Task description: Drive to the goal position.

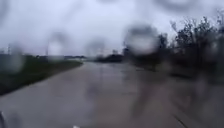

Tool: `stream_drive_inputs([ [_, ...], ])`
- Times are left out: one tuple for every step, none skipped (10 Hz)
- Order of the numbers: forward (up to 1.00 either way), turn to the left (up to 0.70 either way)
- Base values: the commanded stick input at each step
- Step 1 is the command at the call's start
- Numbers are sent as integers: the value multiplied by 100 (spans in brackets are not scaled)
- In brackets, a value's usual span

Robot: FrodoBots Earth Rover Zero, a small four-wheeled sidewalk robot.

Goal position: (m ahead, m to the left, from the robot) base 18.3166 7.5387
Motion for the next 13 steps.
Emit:
stream_drive_inputs([
  [70,0],
  [70,0],
  [70,0],
  [70,0],
  [70,0],
  [70,0],
  [70,0],
  [70,0],
  [70,0],
  [70,0],
  [70,0],
  [70,0],
  [70,0],
])
